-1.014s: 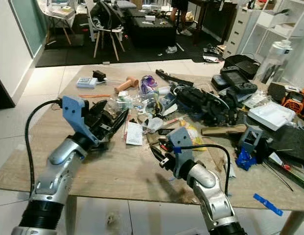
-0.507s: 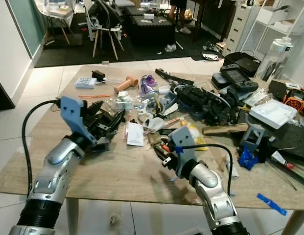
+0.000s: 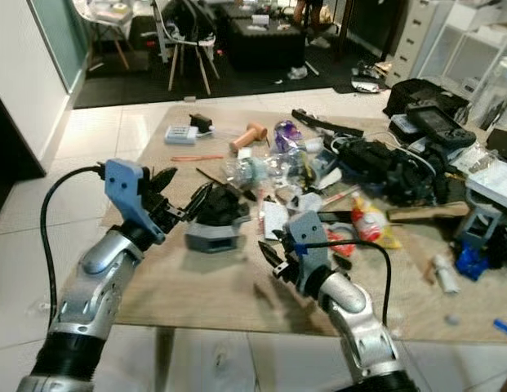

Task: Picking trash to rubbish bin

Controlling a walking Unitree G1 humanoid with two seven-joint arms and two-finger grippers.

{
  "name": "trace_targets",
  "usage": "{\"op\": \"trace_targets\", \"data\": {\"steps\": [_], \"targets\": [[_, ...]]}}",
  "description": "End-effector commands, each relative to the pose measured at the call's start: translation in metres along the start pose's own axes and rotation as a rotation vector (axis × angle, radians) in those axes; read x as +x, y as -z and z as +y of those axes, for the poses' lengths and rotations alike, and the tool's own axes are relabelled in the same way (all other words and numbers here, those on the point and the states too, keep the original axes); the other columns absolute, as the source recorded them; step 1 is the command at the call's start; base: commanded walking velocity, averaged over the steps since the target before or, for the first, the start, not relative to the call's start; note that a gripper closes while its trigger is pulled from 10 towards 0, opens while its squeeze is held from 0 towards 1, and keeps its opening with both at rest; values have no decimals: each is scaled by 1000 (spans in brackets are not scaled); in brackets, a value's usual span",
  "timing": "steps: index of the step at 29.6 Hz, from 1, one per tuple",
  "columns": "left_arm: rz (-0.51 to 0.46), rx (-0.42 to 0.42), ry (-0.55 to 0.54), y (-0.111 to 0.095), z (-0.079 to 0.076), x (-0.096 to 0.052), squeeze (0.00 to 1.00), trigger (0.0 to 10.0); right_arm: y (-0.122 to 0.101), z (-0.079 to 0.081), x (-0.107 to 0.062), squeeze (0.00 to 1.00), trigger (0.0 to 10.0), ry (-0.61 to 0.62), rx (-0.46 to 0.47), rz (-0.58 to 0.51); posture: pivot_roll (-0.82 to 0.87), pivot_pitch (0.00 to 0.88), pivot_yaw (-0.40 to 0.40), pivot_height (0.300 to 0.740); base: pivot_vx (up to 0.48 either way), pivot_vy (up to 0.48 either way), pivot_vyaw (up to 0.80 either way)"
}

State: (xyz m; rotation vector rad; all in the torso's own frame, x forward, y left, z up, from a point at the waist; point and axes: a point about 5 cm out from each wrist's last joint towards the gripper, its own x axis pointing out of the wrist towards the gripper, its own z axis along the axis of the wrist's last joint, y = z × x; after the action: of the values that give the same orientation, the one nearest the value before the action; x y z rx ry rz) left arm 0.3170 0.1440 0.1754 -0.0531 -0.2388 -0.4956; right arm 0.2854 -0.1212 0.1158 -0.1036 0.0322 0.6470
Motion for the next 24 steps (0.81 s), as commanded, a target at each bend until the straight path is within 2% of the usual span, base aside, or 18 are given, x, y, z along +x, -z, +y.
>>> {"op": "trace_targets", "data": {"steps": [1,4,8,15,20,23,24], "targets": [[14,4,19,2,-3,0,0,10000,0,-2,-1,0,10000,3,-12,7,-84,62,-35,740,0,-480,0],[14,5,21,2,-3,0,0,10000,0,-2,-1,0,10000,2,-13,8,-85,61,-35,740,0,-480,0],[3,-17,-2,2,-1,0,0,10000,0,-2,-1,0,10000,0,-16,9,-85,55,-36,740,0,0,0],[6,6,-6,2,-1,0,0,10000,-1,-1,0,0,10000,-2,-21,7,-84,47,-39,740,0,0,0],[17,31,-29,5,-1,3,0,10000,-1,-4,2,0,10000,29,-60,0,-85,41,-38,740,0,0,0],[74,48,-21,12,-3,3,0,10000,0,-6,1,0,10000,46,-62,9,-87,39,-38,740,0,0,0],[139,59,-8,21,-4,3,0,10000,2,-8,1,0,10000,52,-49,18,-89,36,-39,740,0,0,0]]}}
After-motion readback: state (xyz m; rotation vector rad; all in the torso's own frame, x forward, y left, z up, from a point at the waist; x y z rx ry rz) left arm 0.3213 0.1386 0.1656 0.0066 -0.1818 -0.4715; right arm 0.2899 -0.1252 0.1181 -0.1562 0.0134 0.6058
